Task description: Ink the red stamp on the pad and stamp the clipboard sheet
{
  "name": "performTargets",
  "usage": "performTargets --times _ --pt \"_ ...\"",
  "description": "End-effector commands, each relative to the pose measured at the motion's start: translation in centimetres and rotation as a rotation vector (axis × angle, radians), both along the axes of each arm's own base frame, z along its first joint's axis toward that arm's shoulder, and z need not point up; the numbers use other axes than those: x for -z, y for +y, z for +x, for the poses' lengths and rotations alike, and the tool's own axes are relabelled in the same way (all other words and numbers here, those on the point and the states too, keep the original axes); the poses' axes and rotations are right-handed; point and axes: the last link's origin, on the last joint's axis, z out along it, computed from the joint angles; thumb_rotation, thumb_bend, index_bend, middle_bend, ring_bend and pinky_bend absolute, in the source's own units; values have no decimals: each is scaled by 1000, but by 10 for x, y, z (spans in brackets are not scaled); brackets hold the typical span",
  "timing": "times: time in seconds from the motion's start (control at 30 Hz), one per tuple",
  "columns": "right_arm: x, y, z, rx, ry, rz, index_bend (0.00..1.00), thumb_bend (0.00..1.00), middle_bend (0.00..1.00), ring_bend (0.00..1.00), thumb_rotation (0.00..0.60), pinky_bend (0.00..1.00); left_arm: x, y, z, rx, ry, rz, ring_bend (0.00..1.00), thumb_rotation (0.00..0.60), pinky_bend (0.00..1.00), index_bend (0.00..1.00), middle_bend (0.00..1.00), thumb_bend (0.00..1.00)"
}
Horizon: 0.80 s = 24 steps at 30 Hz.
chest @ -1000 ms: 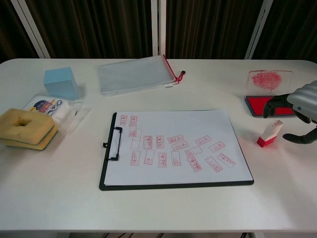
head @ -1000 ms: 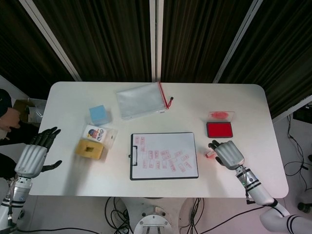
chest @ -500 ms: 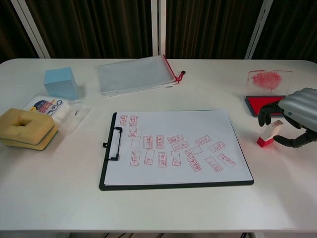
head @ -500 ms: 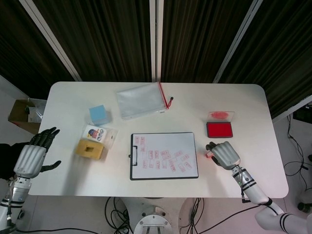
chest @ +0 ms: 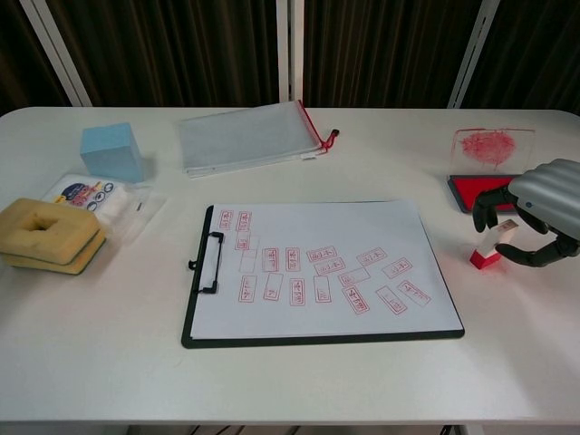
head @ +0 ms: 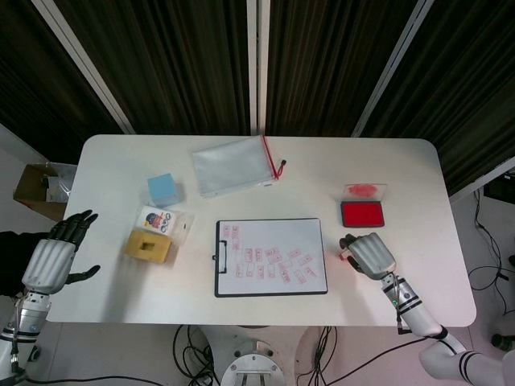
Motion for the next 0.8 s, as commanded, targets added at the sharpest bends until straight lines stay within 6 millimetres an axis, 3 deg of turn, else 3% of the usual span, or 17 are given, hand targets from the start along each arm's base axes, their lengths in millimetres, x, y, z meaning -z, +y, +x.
performTargets --times 0.03,0.8 --pt "0 0 -1 3 2 1 464 284 451 712 600 879 0 0 0 -1 0 -1 96 600 185 84 69 119" --pt "-2 -3 1 6 -23 -25 599 318 549 712 600 880 -2 -1 -5 -11 -3 4 96 600 185 85 69 118"
